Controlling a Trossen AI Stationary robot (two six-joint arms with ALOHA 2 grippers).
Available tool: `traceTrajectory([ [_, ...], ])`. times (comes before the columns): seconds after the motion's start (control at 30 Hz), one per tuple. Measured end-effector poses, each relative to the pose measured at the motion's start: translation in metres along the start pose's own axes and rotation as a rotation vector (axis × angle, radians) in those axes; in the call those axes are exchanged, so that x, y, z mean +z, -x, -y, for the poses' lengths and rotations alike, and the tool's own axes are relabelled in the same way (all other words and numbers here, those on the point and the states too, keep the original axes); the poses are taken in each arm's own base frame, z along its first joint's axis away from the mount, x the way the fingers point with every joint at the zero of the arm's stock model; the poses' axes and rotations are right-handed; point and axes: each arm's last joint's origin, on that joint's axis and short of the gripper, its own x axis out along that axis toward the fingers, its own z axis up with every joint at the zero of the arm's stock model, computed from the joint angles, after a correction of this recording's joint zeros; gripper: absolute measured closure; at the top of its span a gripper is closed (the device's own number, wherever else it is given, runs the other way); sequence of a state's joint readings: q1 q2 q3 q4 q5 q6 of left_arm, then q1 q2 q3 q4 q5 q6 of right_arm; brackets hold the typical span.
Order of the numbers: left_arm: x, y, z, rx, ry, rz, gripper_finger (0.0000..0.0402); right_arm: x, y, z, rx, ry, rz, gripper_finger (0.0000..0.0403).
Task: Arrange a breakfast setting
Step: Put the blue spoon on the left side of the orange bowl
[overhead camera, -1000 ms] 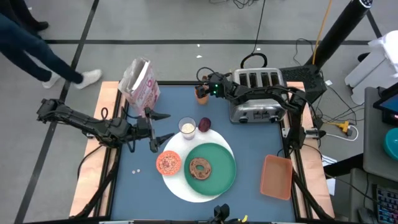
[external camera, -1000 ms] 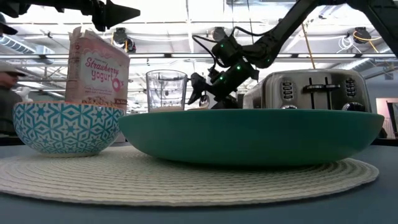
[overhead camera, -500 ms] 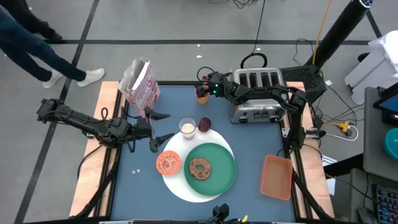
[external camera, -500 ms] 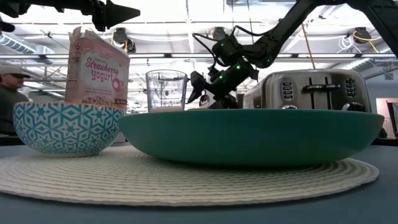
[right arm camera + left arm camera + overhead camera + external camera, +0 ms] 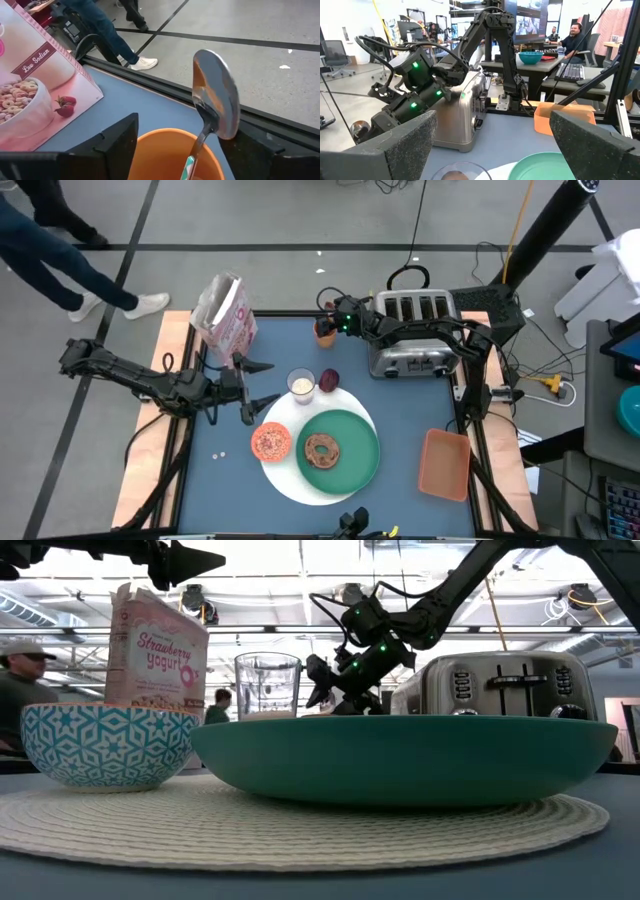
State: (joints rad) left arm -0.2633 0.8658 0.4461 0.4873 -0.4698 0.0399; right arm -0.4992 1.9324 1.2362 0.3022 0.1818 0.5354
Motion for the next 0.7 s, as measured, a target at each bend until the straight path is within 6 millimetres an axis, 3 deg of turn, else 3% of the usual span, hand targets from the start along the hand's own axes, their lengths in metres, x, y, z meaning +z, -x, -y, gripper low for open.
traceTrajectory([
  [0.7,0.0,0.0,0.0,0.0,0.0,0.0,0.0009,0.0001,0.0,0.0001,-0.005,0.001,0.003,0.0242],
])
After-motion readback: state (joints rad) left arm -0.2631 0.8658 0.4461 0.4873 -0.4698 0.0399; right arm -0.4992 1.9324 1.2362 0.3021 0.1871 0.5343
